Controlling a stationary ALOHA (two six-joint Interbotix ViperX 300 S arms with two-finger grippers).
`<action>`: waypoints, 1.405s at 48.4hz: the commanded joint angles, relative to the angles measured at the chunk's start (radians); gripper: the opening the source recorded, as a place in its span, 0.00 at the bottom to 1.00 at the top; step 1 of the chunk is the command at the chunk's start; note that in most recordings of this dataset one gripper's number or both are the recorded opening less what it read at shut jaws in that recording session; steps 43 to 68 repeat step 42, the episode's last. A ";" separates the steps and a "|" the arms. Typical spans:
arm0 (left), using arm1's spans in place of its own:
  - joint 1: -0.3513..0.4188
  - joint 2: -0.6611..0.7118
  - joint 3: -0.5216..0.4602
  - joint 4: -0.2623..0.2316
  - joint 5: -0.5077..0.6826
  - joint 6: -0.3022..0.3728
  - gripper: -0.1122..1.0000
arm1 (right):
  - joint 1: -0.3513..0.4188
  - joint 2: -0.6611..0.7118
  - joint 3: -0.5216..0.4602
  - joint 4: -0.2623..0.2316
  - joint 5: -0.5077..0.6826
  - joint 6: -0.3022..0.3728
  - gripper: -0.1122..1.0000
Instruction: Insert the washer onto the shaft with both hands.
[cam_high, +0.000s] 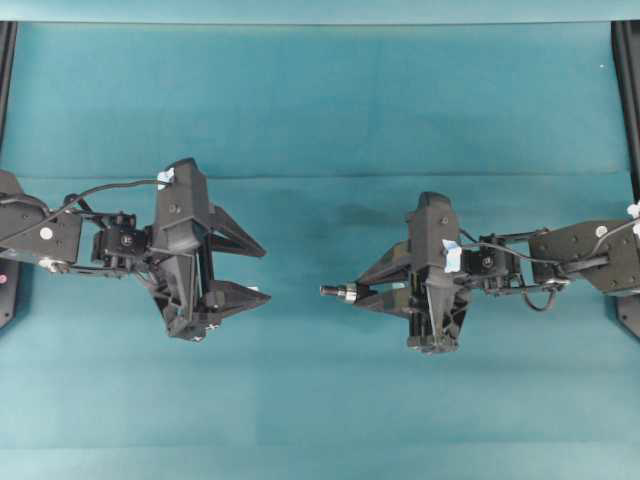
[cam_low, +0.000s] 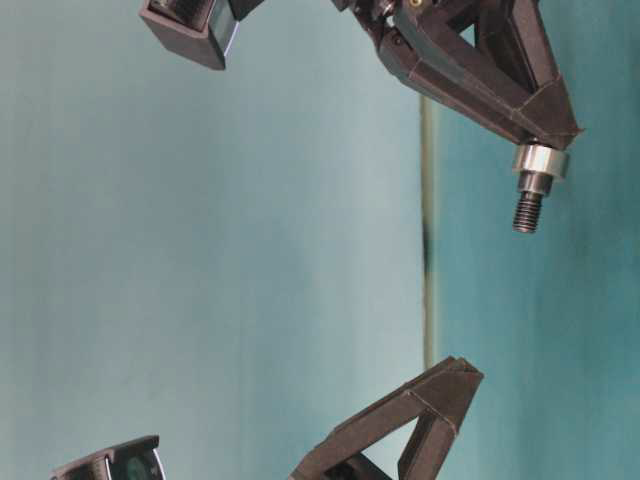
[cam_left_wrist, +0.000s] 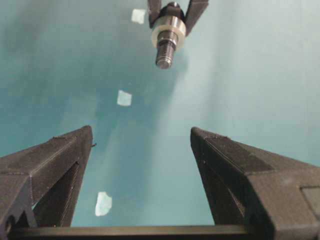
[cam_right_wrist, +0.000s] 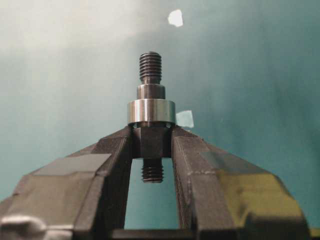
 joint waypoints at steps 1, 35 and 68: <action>-0.003 -0.014 -0.012 0.003 0.006 0.002 0.87 | 0.002 -0.009 -0.008 -0.002 -0.006 -0.002 0.10; -0.003 -0.014 -0.012 0.003 0.017 0.002 0.87 | 0.002 -0.009 -0.008 -0.002 -0.008 0.000 0.10; -0.003 -0.014 -0.012 0.003 0.017 0.002 0.87 | 0.002 -0.009 -0.009 0.000 -0.008 0.000 0.10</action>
